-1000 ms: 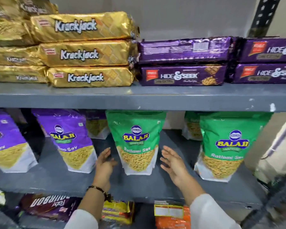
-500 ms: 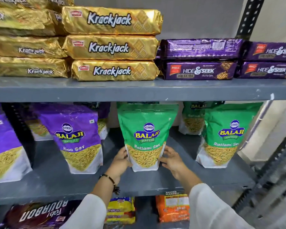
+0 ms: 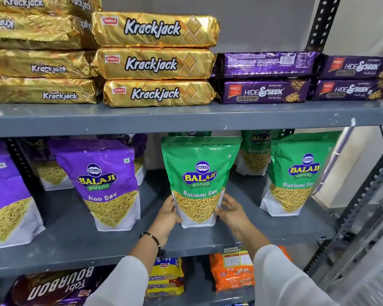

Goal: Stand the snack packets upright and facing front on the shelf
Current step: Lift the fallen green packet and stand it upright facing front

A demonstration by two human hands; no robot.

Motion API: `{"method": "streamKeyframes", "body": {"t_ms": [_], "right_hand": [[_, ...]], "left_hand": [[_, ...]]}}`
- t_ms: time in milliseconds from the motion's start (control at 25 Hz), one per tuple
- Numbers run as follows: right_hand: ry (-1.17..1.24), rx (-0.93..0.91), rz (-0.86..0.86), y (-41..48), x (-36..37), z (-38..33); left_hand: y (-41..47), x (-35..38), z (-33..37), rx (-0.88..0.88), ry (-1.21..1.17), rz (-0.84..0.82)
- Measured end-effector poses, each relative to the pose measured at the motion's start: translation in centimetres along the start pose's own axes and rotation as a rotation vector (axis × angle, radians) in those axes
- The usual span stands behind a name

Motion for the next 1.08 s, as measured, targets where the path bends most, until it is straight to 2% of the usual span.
{"method": "streamKeyframes", "body": {"t_ms": [240,960,1000,1080], "right_hand": [[-0.033,0.004,0.003,0.5,-0.2,0.1],[-0.019,0.024,-0.053,1.6,-0.9,0.1],[0.016,0.038,-0.006,1.4,-0.8,0.1],[0.166,0.117,0.271,0.5,-0.4,0.4]], "left_hand": [[0.4,0.4,-0.1,-0.015,0.07,0.055],[-0.6,1.9,0.1,0.037,0.022,0.128],[-0.6,1.9,0.1,0.04,0.015,0.134],[-1.0,1.4,0.2,0.018,0.005,0.206]]}}
Point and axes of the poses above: each hand's wrist, its own y-axis towards the middle knuckle, its own x-axis out of the palm, z = x × y, the point moved 3 cm from there along y, towards the middle knuckle, and after that the axes turned 11 degrees about -y, right-handed, at the moved point
